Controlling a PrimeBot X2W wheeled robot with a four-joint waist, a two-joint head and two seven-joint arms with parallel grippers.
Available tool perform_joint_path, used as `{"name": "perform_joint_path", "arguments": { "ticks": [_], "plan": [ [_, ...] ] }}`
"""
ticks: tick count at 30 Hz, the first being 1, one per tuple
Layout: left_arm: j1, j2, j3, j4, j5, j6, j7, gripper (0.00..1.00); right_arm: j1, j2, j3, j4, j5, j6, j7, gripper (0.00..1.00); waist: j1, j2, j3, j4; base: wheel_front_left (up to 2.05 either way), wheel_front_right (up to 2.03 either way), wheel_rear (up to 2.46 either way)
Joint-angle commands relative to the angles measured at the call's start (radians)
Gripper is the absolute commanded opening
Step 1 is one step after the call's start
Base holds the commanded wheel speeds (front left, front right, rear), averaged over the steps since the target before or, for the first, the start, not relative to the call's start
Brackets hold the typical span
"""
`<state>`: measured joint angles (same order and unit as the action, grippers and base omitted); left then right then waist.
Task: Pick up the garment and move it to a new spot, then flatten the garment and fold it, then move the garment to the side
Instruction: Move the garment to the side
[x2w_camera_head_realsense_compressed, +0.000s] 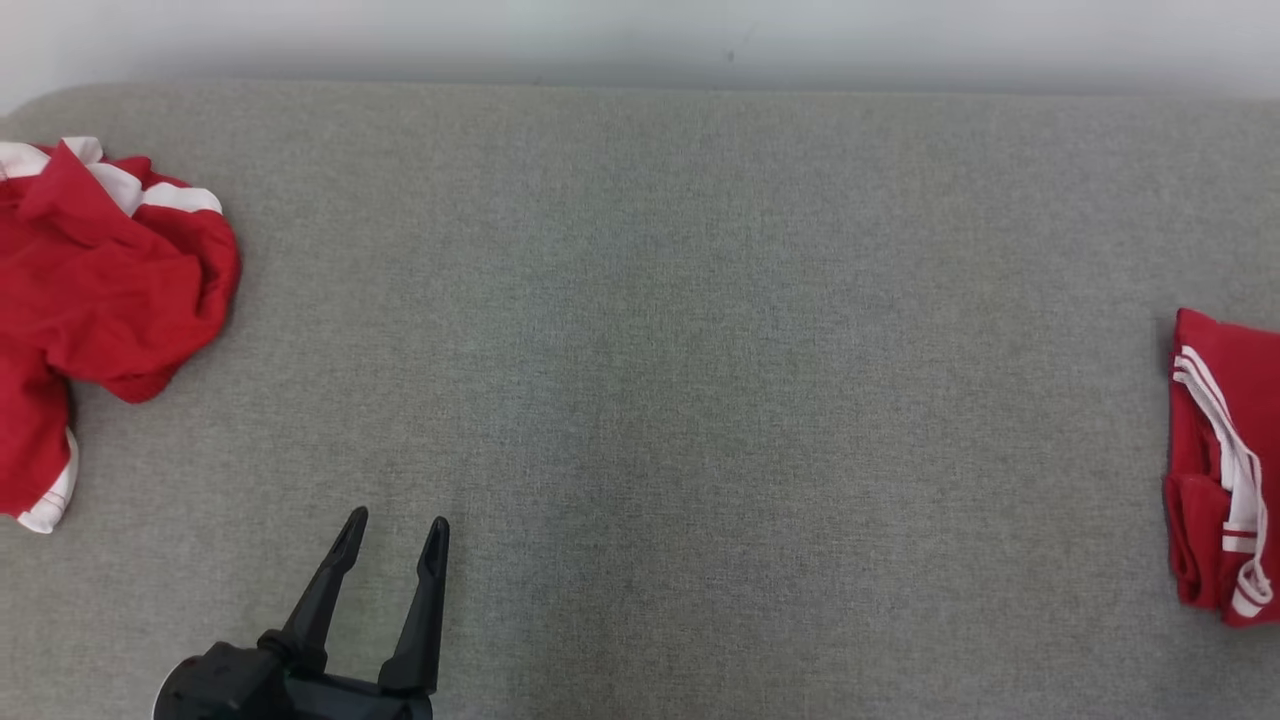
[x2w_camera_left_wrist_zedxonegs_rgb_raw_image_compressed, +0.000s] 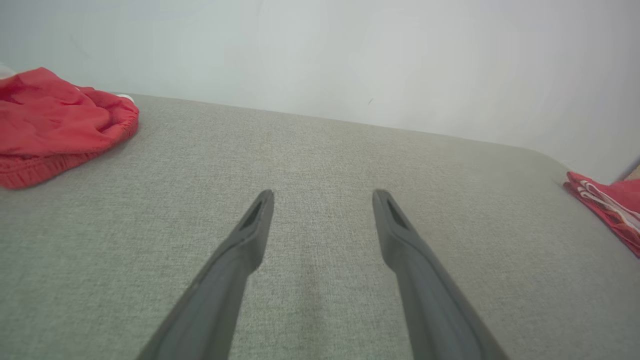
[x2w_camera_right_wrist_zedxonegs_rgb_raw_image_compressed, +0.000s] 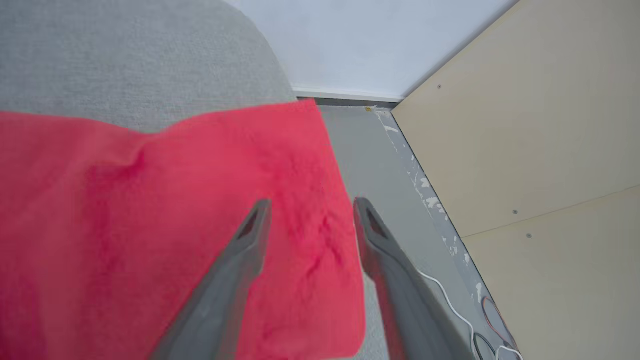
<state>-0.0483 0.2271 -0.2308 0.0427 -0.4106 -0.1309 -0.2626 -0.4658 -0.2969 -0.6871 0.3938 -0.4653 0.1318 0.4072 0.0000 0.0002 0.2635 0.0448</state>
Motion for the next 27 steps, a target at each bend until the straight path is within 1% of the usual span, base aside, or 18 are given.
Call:
{"name": "perform_joint_path", "arguments": {
  "ticks": [1,3,5,7,10,11,13,15,16,17,19,20,22,27],
  "plan": [
    [-0.005,-0.004,-0.001,0.002,0.000,0.001,-0.002,1.00,0.016,-0.009,0.016,0.002,0.015,-0.003,-0.025,1.00,0.0000,-0.0002,-0.030,0.005,0.00,0.00,0.00],
    [0.002,-0.008,-0.002,0.006,0.000,0.001,-0.002,1.00,0.028,-0.033,0.039,0.033,0.046,-0.003,-0.058,1.00,0.0000,-0.0002,-0.057,0.009,0.00,0.00,0.00],
    [0.011,-0.012,0.000,0.008,-0.002,0.001,-0.002,1.00,0.029,-0.072,0.079,0.077,0.089,-0.003,-0.106,1.00,0.0000,-0.0002,-0.088,0.013,0.00,0.00,0.00],
    [0.026,-0.018,0.008,0.018,-0.003,0.001,-0.002,1.00,0.034,-0.105,0.135,0.142,0.160,-0.002,-0.186,1.00,0.0000,-0.0002,-0.128,0.015,0.00,0.00,0.00],
    [0.054,-0.025,0.023,0.028,-0.001,0.001,-0.002,1.00,0.007,-0.144,0.257,0.245,0.303,-0.003,-0.328,1.00,0.0000,-0.0002,-0.186,0.015,0.00,0.00,0.00],
    [0.062,-0.026,0.024,0.035,0.002,0.001,-0.002,1.00,0.000,-0.138,0.313,0.271,0.331,-0.002,-0.368,1.00,0.0000,-0.0002,-0.209,0.014,0.00,0.00,0.00],
    [0.088,-0.030,0.032,0.046,0.002,0.001,-0.002,1.00,0.011,-0.110,0.384,0.304,0.393,-0.002,-0.437,1.00,0.0000,-0.0002,-0.256,0.011,0.00,0.00,0.00],
    [0.108,-0.034,0.046,0.050,0.003,0.001,-0.002,1.00,0.034,-0.069,0.442,0.315,0.476,-0.002,-0.487,1.00,0.0000,-0.0002,-0.288,0.008,0.00,0.00,0.00],
    [0.108,-0.034,0.046,0.050,0.003,0.001,-0.002,1.00,0.034,-0.069,0.442,0.315,0.476,-0.002,-0.487,1.00,0.0000,-0.0002,-0.288,0.008,0.00,0.00,0.00],
    [0.113,-0.037,0.054,0.050,0.006,0.001,-0.002,1.00,0.051,-0.049,0.499,0.304,0.510,-0.002,-0.505,1.00,0.0000,-0.0002,-0.301,0.007,0.00,0.00,0.00],
    [0.124,-0.041,0.072,0.047,0.008,0.001,-0.002,1.00,0.086,-0.023,0.566,0.265,0.582,-0.003,-0.543,1.00,0.0000,-0.0002,-0.320,0.006,0.00,0.00,0.00],
    [0.129,-0.045,0.084,0.043,0.011,0.001,-0.002,1.00,0.108,-0.017,0.602,0.237,0.599,-0.003,-0.563,1.00,0.0000,-0.0002,-0.329,0.006,0.00,0.00,0.00],
    [0.135,-0.053,0.104,0.037,0.031,0.001,-0.002,1.00,0.170,0.010,0.637,0.189,0.645,-0.002,-0.593,1.00,0.0000,-0.0002,-0.346,0.010,0.00,0.00,0.00],
    [0.149,-0.076,0.136,0.043,0.054,0.001,-0.002,1.00,0.317,0.092,0.634,0.045,0.689,-0.002,-0.628,1.00,0.0000,-0.0002,-0.375,0.024,0.00,0.00,0.00]
  ]
}}
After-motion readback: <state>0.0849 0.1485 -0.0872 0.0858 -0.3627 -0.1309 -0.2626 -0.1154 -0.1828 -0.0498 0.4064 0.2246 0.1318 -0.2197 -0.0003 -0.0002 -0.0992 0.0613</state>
